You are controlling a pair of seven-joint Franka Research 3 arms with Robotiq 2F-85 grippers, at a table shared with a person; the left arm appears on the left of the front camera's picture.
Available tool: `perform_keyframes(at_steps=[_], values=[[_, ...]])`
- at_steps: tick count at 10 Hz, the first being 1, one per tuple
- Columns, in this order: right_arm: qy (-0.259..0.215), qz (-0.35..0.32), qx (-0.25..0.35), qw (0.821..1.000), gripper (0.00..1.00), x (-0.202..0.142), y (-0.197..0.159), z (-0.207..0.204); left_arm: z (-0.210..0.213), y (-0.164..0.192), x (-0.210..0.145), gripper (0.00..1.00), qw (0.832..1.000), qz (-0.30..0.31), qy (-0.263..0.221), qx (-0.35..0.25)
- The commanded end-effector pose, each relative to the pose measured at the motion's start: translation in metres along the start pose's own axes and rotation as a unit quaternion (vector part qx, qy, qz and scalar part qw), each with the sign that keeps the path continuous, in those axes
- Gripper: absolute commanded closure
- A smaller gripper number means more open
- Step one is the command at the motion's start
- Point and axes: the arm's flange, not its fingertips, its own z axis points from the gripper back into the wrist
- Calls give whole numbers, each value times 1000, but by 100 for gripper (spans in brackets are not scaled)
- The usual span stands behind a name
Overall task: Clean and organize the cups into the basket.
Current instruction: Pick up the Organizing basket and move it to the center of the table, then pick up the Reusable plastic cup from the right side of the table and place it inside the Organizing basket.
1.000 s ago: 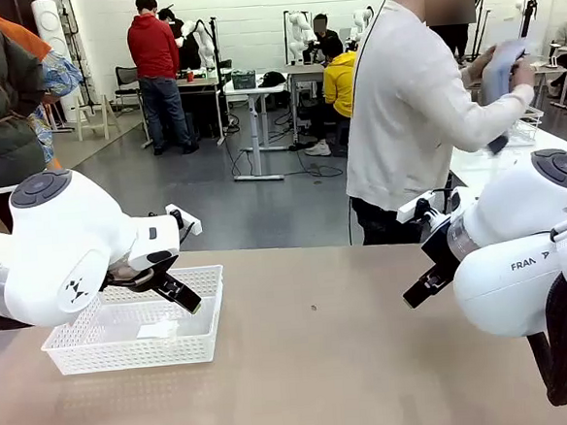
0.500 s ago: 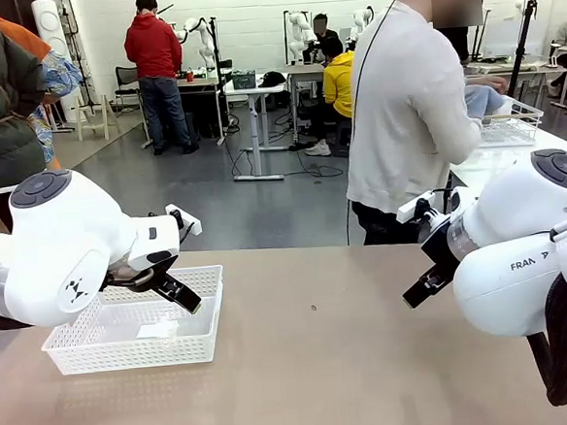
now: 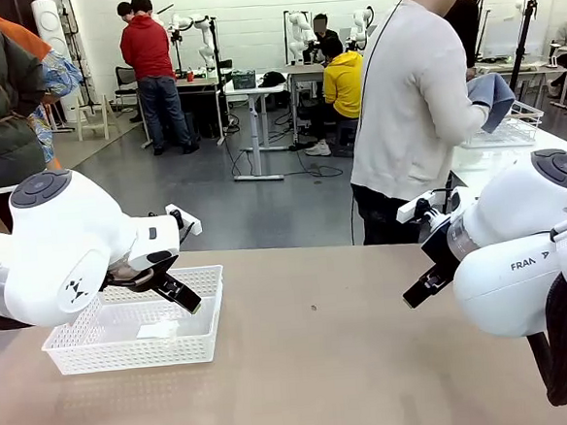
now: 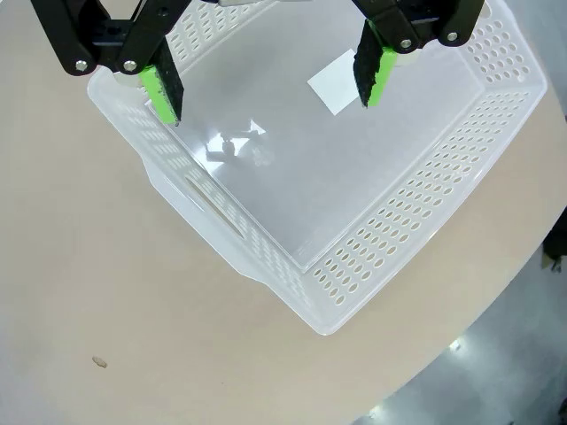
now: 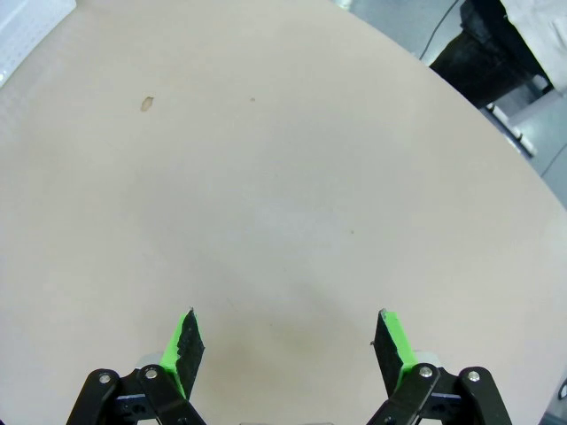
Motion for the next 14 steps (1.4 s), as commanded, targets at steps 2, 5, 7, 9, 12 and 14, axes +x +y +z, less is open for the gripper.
perform_keyframes(at_steps=[2, 5, 7, 9, 12, 14], values=[[-7, 9, -20, 1000, 0, -9, 9, 25, 28, 1, -7, 0, 1000, -21, 17, 6], [26, 76, -69, 994, 0, -65, 51, 122, 128, -9, -38, 0, 998, -55, 19, 39], [18, 80, -128, 988, 0, -99, 76, 171, 167, -20, -55, 0, 994, -79, 5, 71], [-52, 66, -147, 985, 0, -123, 87, 207, 182, -27, -61, 0, 992, -78, -14, 94], [-18, 75, -139, 987, 0, 13, 66, 225, 202, -11, 4, 0, 994, -79, -5, 73], [-18, 75, -139, 987, 0, 13, 66, 225, 202, -11, 4, 0, 994, -79, -5, 73]])
